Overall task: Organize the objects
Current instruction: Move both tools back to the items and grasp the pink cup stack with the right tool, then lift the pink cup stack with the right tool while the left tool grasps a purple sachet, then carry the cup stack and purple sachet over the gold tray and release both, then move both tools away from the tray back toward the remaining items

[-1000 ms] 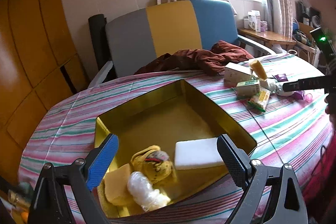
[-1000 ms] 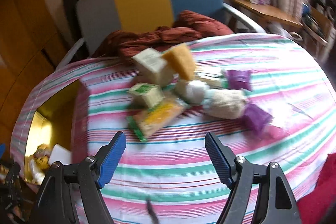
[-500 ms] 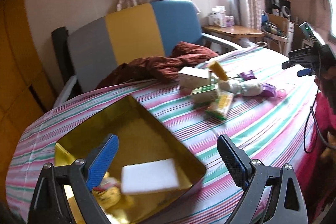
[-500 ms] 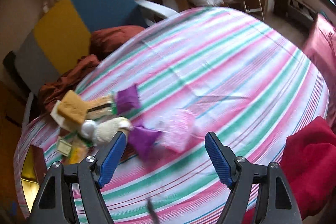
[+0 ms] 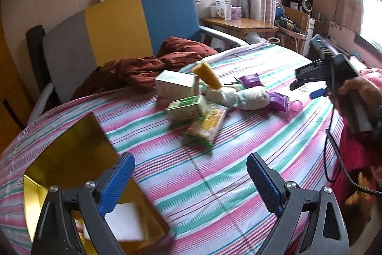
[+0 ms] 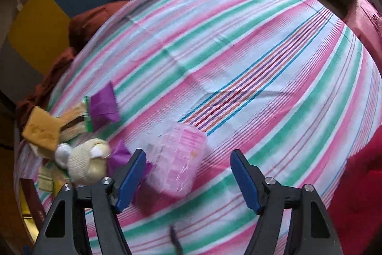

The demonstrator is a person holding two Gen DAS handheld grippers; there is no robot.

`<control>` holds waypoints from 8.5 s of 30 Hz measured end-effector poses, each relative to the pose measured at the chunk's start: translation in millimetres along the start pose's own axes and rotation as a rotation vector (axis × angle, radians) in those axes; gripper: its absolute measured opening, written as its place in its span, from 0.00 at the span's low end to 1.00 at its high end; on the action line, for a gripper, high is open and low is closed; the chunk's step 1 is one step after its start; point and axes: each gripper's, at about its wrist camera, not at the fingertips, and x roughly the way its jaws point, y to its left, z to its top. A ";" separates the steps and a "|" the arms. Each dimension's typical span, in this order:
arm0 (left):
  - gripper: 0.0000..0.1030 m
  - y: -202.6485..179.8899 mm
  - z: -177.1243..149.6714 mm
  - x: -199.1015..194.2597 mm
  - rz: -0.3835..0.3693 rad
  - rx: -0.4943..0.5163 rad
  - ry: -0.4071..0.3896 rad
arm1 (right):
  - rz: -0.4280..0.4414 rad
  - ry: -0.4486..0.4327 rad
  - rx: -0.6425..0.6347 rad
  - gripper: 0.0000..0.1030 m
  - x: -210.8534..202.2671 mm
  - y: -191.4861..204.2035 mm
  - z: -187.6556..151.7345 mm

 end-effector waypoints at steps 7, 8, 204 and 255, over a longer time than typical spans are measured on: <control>0.93 -15.9 4.8 25.4 -0.040 -0.004 0.048 | 0.104 0.034 -0.012 0.53 13.1 -0.8 -1.1; 0.93 -18.0 5.1 28.8 -0.045 -0.006 0.056 | 0.123 0.029 -0.011 0.48 11.7 -1.0 -2.0; 0.91 166.3 -119.7 -112.3 0.320 -0.397 -0.049 | 0.344 -0.221 -0.758 0.67 -63.1 275.3 -252.3; 0.97 55.3 3.1 6.4 -0.073 -0.183 0.106 | 0.347 -0.083 0.049 0.77 -8.9 78.7 -54.9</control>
